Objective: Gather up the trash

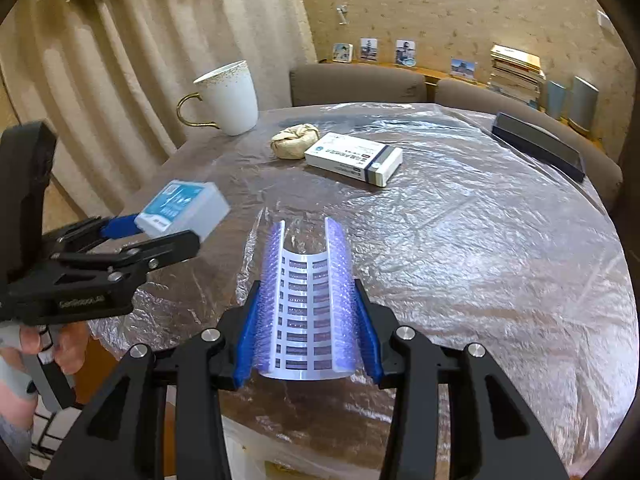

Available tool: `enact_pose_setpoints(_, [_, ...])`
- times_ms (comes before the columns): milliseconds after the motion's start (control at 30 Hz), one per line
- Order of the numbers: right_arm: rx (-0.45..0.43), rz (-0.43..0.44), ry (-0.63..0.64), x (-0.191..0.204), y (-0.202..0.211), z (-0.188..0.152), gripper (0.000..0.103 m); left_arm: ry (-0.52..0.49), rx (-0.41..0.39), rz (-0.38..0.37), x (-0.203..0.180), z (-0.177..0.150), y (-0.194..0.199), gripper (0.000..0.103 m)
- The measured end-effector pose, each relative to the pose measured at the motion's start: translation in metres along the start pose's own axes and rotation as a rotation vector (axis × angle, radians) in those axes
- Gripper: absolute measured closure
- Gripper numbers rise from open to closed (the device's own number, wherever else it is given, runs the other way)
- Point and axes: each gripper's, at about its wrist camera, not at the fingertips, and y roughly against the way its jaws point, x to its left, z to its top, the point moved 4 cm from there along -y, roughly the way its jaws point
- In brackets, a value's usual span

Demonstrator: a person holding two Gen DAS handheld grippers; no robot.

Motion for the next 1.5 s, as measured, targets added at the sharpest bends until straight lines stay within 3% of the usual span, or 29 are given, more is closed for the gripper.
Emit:
enact_pose_setpoints(167, [-0.017, -0.017, -0.057, 0.0, 0.008, -0.004, 0.061, 0.078, -0.009, -0.007, 0.009, -0.01, 0.009, 0.02])
enact_pose_setpoints(400, [-0.054, -0.041, -0.129, -0.002, 0.022, -0.007, 0.061, 0.098, -0.031, -0.009, 0.011, -0.014, 0.02, 0.02])
enact_pose_setpoints(767, [-0.058, -0.02, -0.091, 0.005, 0.036, -0.019, 0.061, 0.095, -0.048, 0.018, -0.006, -0.031, 0.037, 0.02])
enact_pose_setpoints(1500, [-0.024, 0.074, -0.064, 0.012, 0.095, -0.101, 0.061, 0.117, -0.049, 0.063, -0.063, -0.103, 0.091, 0.02])
